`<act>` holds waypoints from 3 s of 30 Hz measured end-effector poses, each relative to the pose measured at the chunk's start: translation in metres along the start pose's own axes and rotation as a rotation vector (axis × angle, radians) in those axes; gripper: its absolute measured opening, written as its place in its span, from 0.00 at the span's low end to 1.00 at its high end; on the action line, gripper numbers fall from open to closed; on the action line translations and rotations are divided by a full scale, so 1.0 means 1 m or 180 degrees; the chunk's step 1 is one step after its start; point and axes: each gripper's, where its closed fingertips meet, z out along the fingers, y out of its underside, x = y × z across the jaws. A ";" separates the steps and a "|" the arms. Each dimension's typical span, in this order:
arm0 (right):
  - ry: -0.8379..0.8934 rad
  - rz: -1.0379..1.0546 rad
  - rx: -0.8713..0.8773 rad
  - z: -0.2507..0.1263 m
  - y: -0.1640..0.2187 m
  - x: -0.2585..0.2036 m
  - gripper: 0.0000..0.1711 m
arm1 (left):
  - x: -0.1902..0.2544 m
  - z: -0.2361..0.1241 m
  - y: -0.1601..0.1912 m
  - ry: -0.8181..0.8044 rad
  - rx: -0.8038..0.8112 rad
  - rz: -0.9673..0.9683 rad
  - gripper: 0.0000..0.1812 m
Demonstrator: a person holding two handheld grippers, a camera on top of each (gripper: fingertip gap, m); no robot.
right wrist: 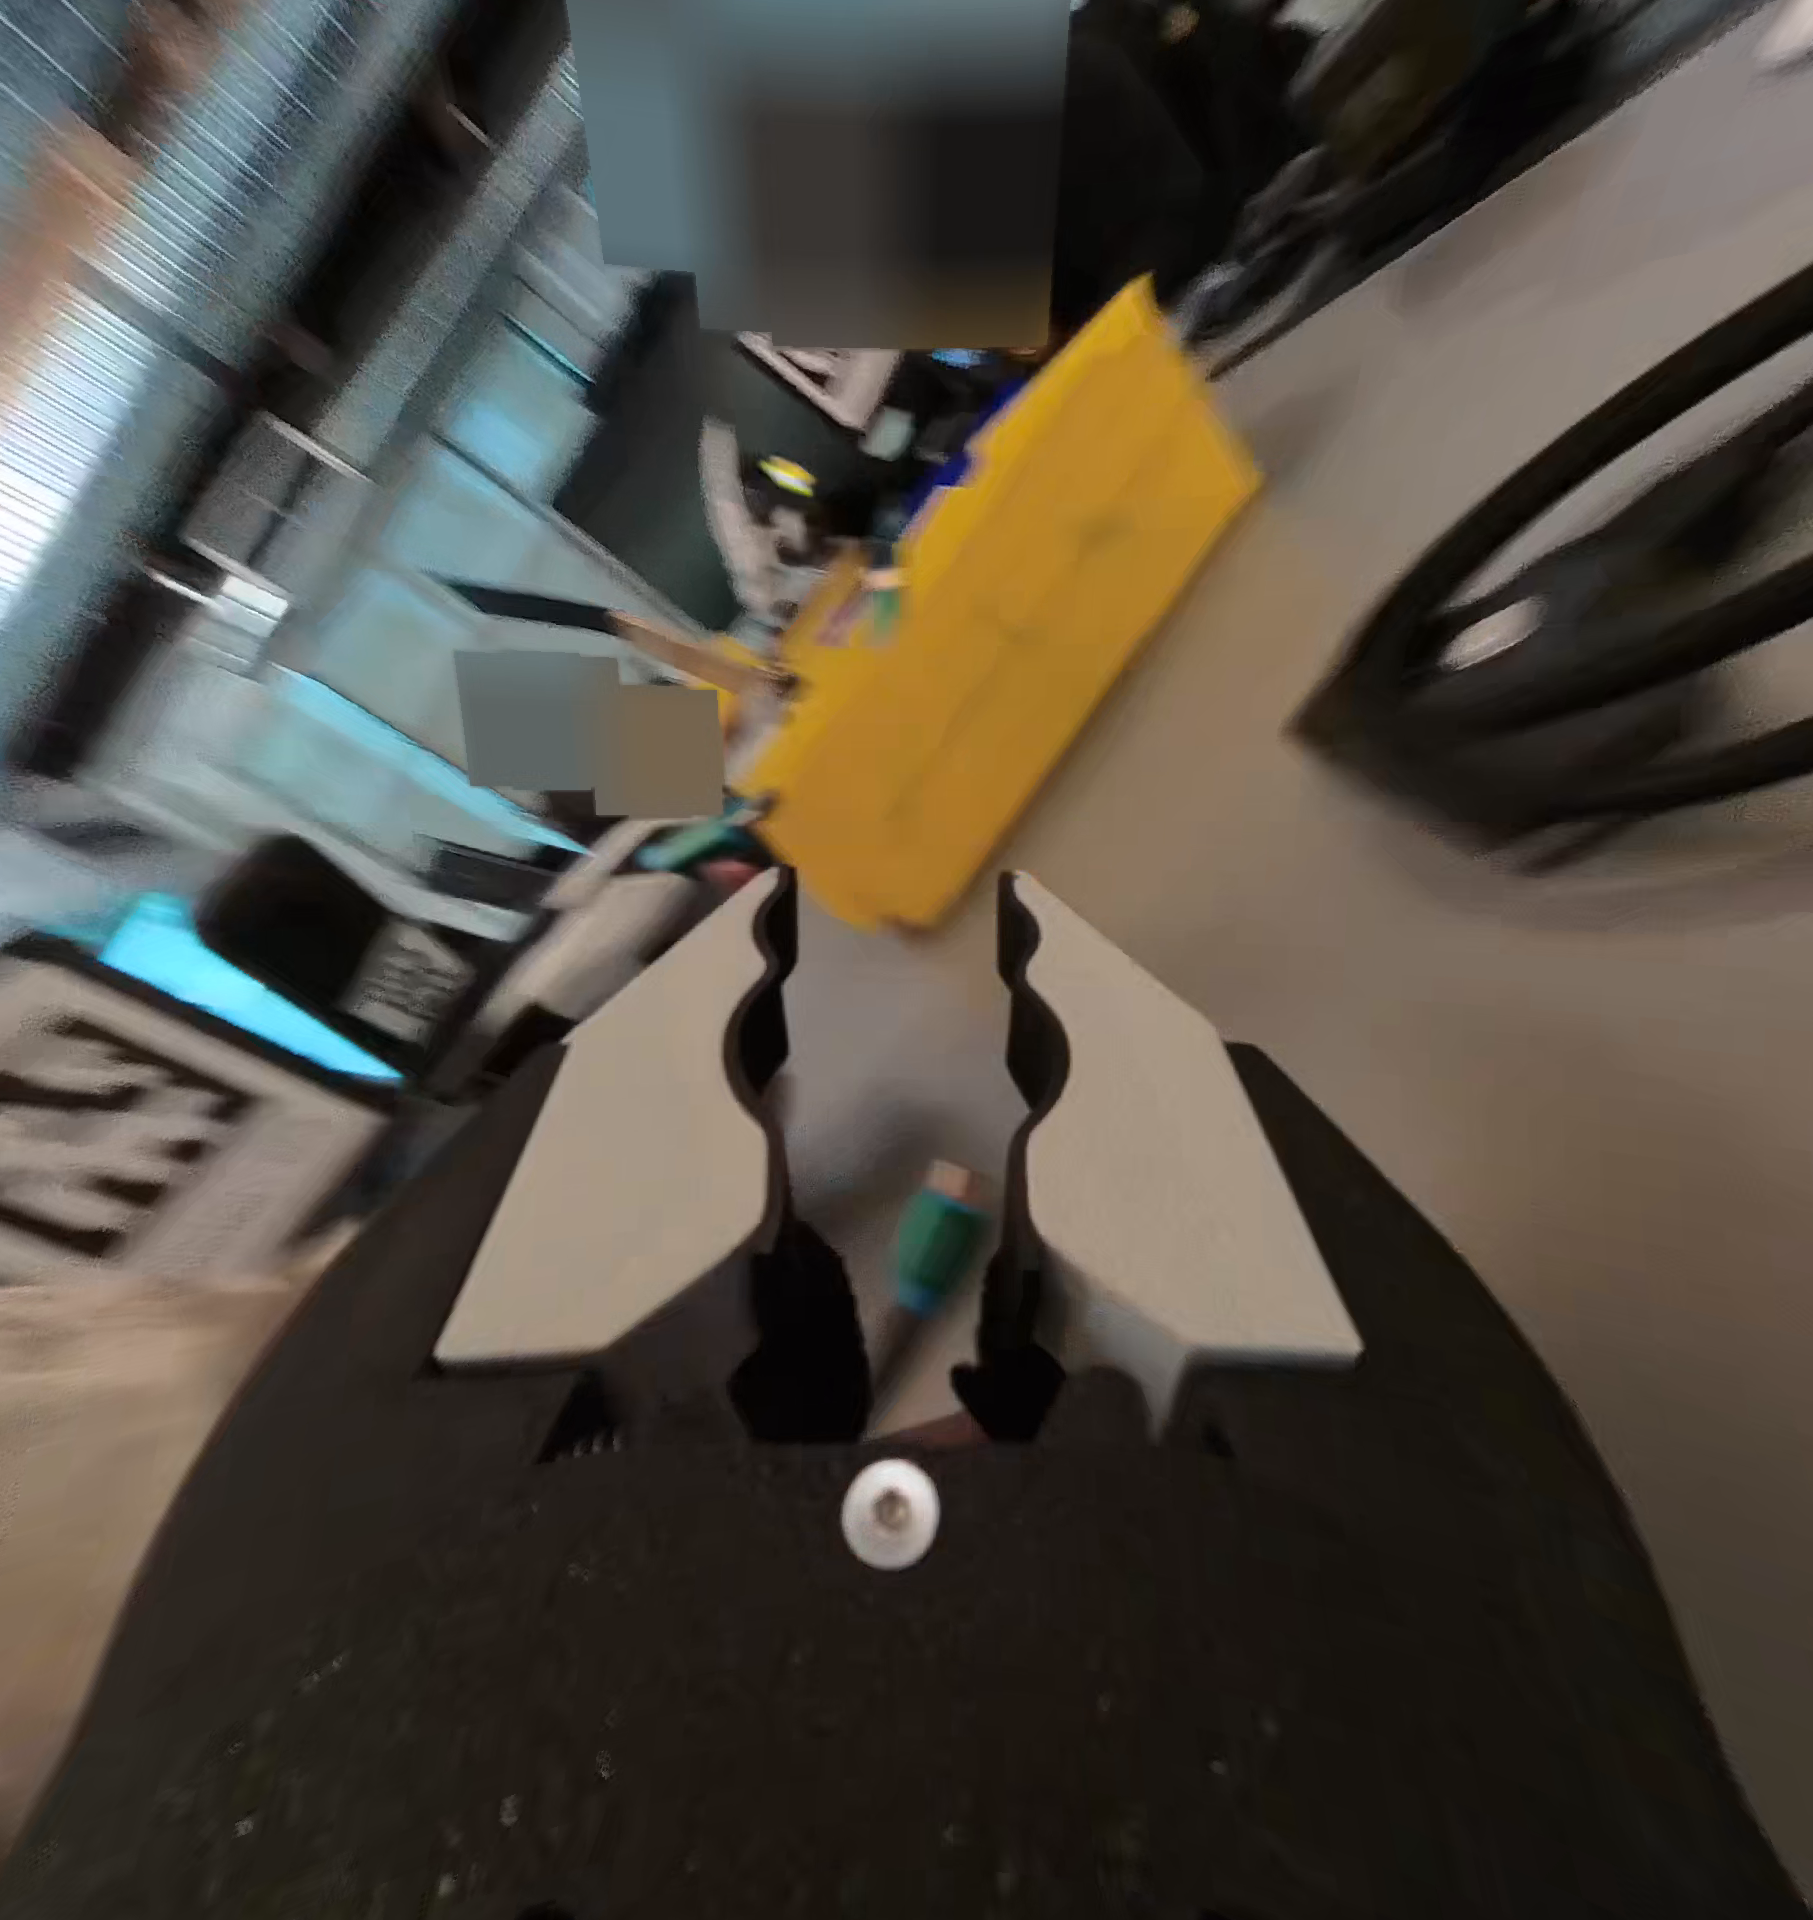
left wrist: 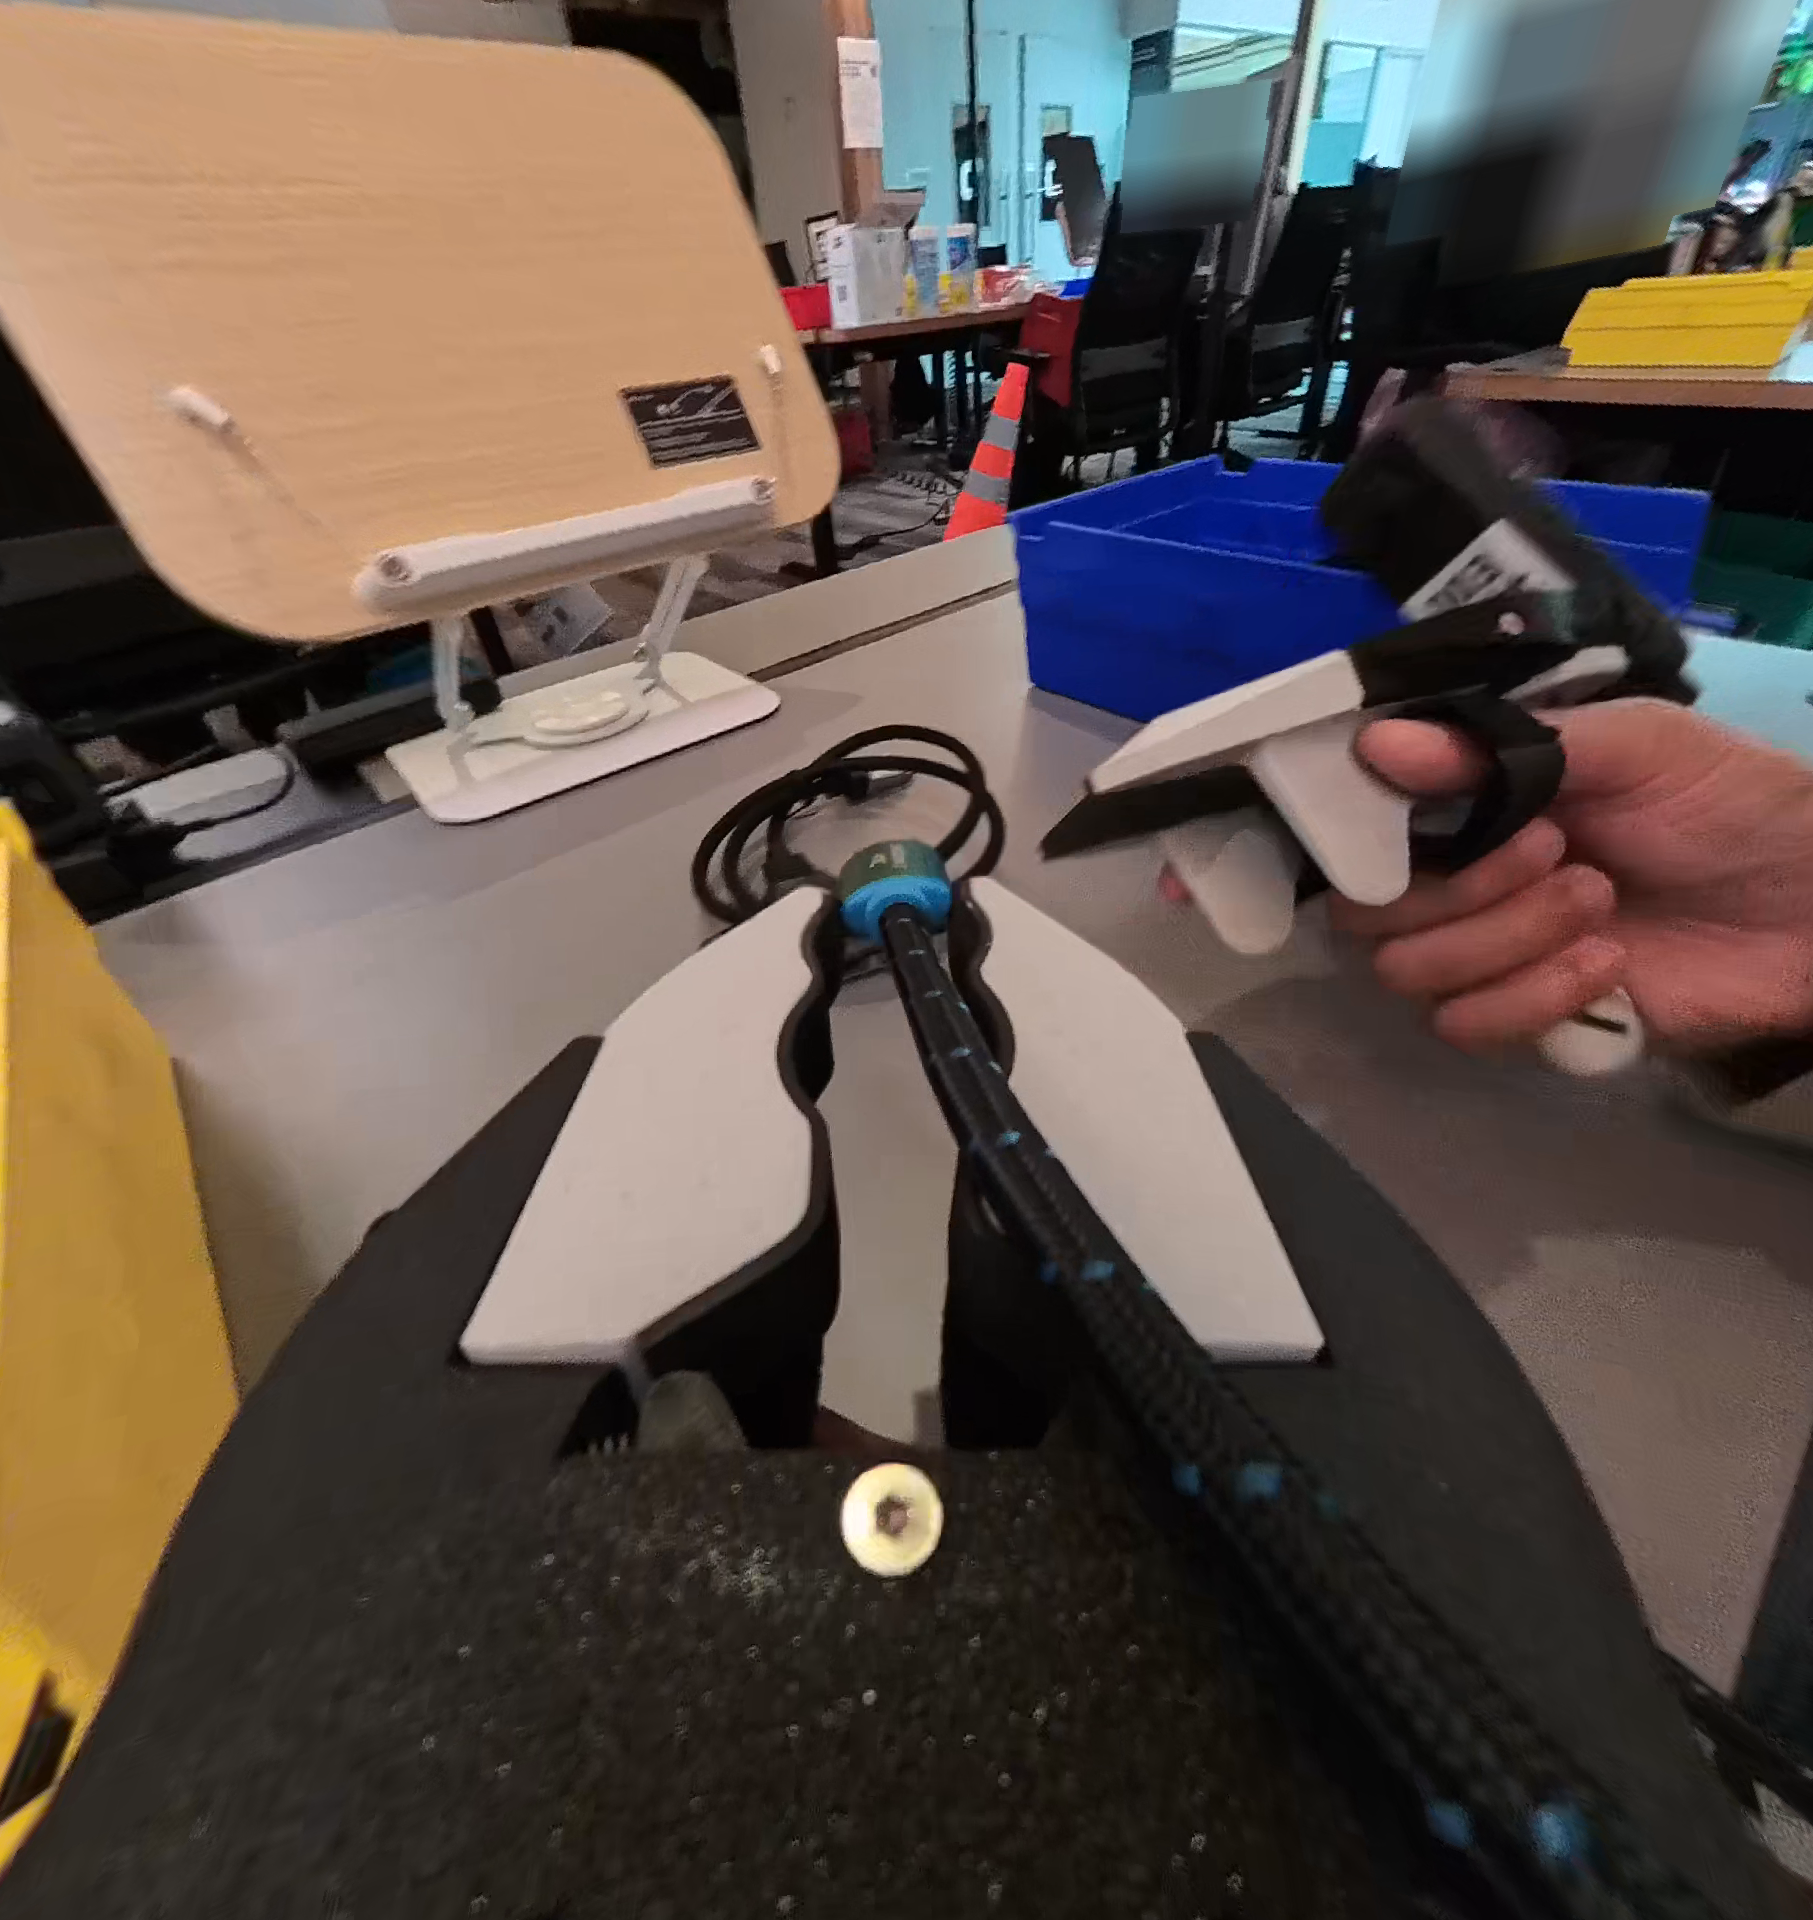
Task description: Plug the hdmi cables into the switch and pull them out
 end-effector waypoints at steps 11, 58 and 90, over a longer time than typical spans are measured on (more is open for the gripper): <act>0.1879 -0.2289 -0.1641 -0.017 -0.006 0.132 0.29 | -0.030 -0.001 0.025 0.0005 -0.0295 -0.0339 0.11; 0.1453 -0.1809 -0.1531 0.042 0.001 0.072 0.30 | -0.020 0.010 0.031 -0.0065 -0.0400 0.0469 0.11; 0.0971 -0.1365 -0.1374 0.033 0.014 0.018 0.30 | 0.003 0.016 0.001 -0.0431 0.0188 0.1879 0.11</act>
